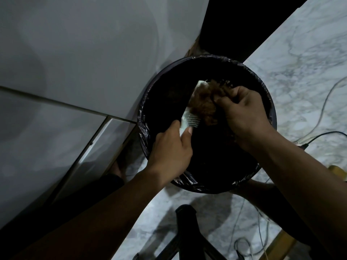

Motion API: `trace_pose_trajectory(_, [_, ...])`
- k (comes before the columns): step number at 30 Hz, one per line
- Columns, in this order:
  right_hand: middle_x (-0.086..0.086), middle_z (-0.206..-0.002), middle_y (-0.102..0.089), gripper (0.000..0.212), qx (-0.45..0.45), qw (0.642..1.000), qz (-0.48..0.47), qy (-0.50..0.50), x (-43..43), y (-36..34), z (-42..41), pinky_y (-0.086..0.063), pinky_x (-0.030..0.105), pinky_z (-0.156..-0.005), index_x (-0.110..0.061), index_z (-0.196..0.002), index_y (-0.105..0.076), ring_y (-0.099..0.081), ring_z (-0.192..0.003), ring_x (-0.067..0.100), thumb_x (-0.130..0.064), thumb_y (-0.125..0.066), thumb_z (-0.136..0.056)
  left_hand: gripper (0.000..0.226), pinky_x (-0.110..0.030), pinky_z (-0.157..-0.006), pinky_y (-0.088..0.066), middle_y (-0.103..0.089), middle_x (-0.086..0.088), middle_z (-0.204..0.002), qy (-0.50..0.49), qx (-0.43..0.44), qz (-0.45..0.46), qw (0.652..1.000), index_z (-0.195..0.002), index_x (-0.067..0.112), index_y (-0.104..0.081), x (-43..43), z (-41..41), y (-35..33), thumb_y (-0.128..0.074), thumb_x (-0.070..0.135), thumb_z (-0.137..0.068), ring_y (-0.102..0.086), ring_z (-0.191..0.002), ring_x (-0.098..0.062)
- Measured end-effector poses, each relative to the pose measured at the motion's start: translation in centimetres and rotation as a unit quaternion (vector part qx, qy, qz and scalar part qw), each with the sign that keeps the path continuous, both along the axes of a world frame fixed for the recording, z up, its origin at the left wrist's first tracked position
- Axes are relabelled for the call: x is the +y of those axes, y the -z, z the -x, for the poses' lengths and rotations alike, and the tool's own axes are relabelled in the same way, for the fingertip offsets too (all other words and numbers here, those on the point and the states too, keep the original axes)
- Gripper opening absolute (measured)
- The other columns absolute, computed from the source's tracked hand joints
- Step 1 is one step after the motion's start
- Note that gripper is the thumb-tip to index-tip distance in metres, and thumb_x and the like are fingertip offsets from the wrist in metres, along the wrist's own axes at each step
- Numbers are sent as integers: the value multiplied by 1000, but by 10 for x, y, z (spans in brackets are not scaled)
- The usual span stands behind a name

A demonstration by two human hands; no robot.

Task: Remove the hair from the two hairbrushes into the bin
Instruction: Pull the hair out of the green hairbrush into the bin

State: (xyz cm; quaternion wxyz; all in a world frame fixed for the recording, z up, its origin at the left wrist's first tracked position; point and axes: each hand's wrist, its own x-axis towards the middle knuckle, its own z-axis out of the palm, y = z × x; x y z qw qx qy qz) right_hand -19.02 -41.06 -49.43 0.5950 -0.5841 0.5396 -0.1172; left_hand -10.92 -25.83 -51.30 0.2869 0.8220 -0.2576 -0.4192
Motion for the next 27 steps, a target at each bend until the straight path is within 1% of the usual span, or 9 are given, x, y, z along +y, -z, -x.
trace_pose_trajectory(2, [-5,-56,-60,22,-8,999,-41,15,0,-6,-2,-50,21,-49,-12,-76,-51,-58,-46,1,-4,-60,-95,31,-42,-66,-48,-61,-10,-79,-5,-2,5,1000,-89,18,-48,0,-1,0,-42,45,-102,-61,-76,-31])
trace_pose_trajectory(5, [13,-94,-65,11,-51,986,-139,73,1,-8,-7,-58,29,-57,-8,-102,-52,-68,-73,17,-3,-57,-94,30,-40,-63,-42,-56,-8,-76,-4,-10,1,1000,-85,20,-42,-1,-3,1,-43,43,-103,-58,-75,-32])
trace_pose_trajectory(8, [7,-123,-59,49,-68,989,-125,41,-1,-7,-4,-62,37,-77,-24,-134,-44,-67,-102,20,-14,-67,-91,25,-40,-64,-44,-57,-11,-79,1,-31,-2,1000,-87,23,-41,1,-5,2,-43,42,-103,-59,-78,-37])
trace_pose_trajectory(11, [2,-136,-49,81,-32,993,35,-111,3,-4,1,-52,23,-96,-43,-147,-35,-57,-120,11,-38,-80,-81,16,-48,-69,-53,-62,-13,-83,17,-55,-3,998,-94,22,-45,1,-3,0,-45,36,-101,-63,-78,-39])
trace_pose_trajectory(13, [2,-135,-46,76,12,972,132,-195,8,1,2,-41,4,-97,-38,-141,-49,-52,-122,9,-43,-84,-74,14,-51,-69,-55,-64,-12,-84,27,-59,-10,998,-100,18,-49,0,-1,-2,-46,32,-100,-65,-77,-37])
trace_pose_trajectory(15, [1,-126,-54,52,33,963,184,-194,11,7,1,-40,-1,-89,-28,-120,-69,-57,-113,8,-39,-86,-72,17,-50,-68,-55,-65,-11,-84,36,-66,-7,997,-102,19,-50,1,0,-2,-46,35,-101,-66,-75,-35])
trace_pose_trajectory(18, [6,-109,-66,16,2,978,183,-97,10,15,-3,-61,27,-75,-24,-83,-74,-71,-90,15,-23,-87,-74,20,-49,-66,-55,-65,-10,-81,33,-72,5,997,-96,21,-48,1,0,-1,-46,40,-101,-65,-74,-35])
trace_pose_trajectory(20, [8,-99,-72,15,-2,989,139,-45,7,17,-3,-63,42,-61,-21,-74,-71,-76,-77,24,-19,-85,-78,23,-49,-66,-54,-64,-9,-79,22,-68,7,997,-94,21,-46,0,-1,0,-45,42,-101,-64,-73,-36])
trace_pose_trajectory(27, [5,-88,-71,16,-16,998,-24,52,1,1,-6,-63,33,-71,-7,-105,-62,-72,-78,14,-17,-68,-94,28,-36,-55,-41,-53,-2,-67,2,-60,11,998,-84,24,-41,-1,-6,1,-44,45,-102,-56,-61,-29])
